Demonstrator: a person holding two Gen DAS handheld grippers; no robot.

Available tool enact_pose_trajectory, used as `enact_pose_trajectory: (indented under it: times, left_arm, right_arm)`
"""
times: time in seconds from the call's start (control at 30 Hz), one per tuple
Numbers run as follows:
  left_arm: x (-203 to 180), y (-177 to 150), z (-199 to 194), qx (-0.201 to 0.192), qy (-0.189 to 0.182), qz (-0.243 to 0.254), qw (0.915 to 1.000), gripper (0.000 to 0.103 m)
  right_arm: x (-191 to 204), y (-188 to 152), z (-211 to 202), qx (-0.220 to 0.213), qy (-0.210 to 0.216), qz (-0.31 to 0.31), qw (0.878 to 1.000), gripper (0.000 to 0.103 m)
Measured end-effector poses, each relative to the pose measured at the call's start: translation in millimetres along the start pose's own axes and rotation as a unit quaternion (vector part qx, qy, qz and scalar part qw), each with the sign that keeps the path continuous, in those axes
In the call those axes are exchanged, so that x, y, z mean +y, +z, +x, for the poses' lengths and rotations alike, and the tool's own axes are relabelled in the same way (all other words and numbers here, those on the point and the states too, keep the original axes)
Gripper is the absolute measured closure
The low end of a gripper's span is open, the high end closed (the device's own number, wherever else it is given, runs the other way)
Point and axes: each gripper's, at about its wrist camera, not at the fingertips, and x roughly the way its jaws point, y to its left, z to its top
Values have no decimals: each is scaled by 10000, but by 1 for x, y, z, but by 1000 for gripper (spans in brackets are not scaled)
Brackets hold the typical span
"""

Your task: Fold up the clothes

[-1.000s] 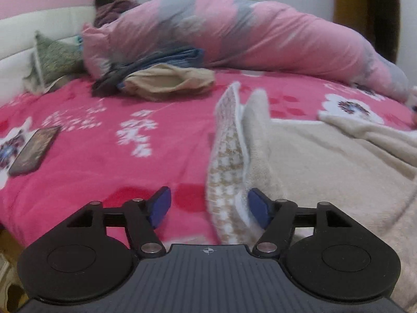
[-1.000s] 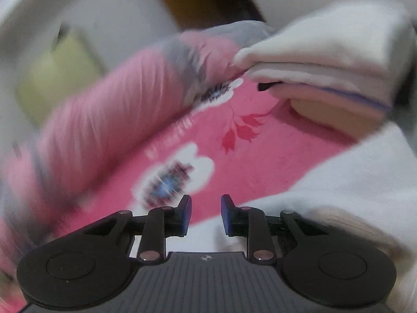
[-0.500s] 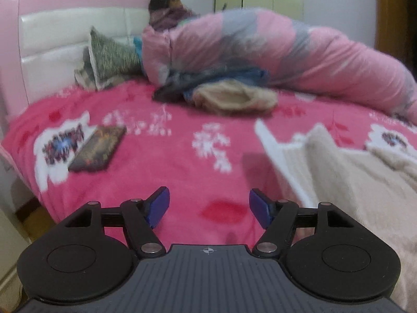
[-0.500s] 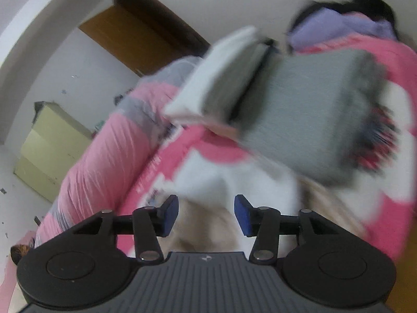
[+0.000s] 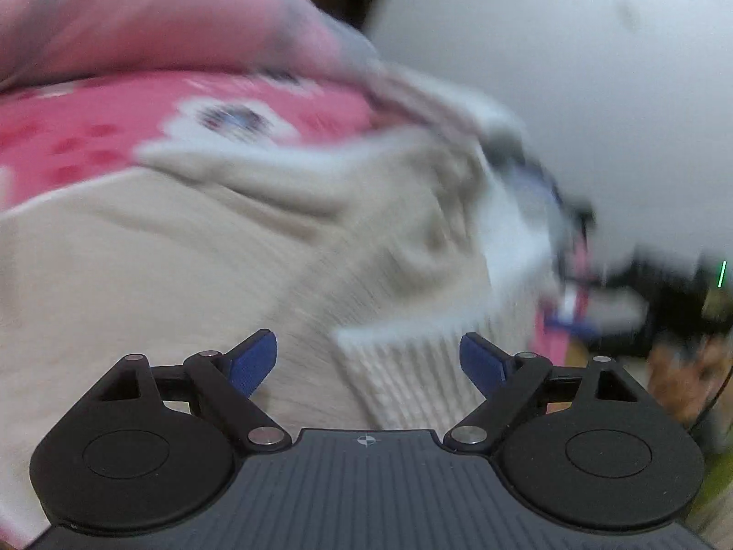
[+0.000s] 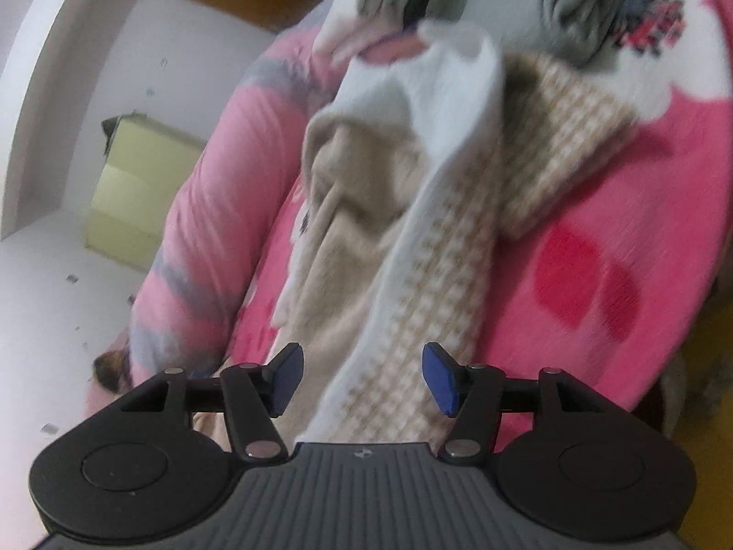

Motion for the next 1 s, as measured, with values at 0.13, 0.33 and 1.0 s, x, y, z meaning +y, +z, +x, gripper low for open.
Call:
enact_pose_trajectory:
  times: [0.13, 0.33, 1.0]
  left_arm:
    - [-18, 0, 36, 131, 404, 604, 9973, 23]
    - [-46, 7, 55, 163, -28, 2171, 9760, 20]
    - [-101, -12, 44, 1271, -2186, 2003, 9465, 91]
  right_arm:
    - [-6, -3, -4, 109, 140, -18, 9998, 42]
    - [-23, -4, -7, 172, 61, 76, 9998, 41]
    - [-22, -11, -18, -282, -81, -76, 9995, 34]
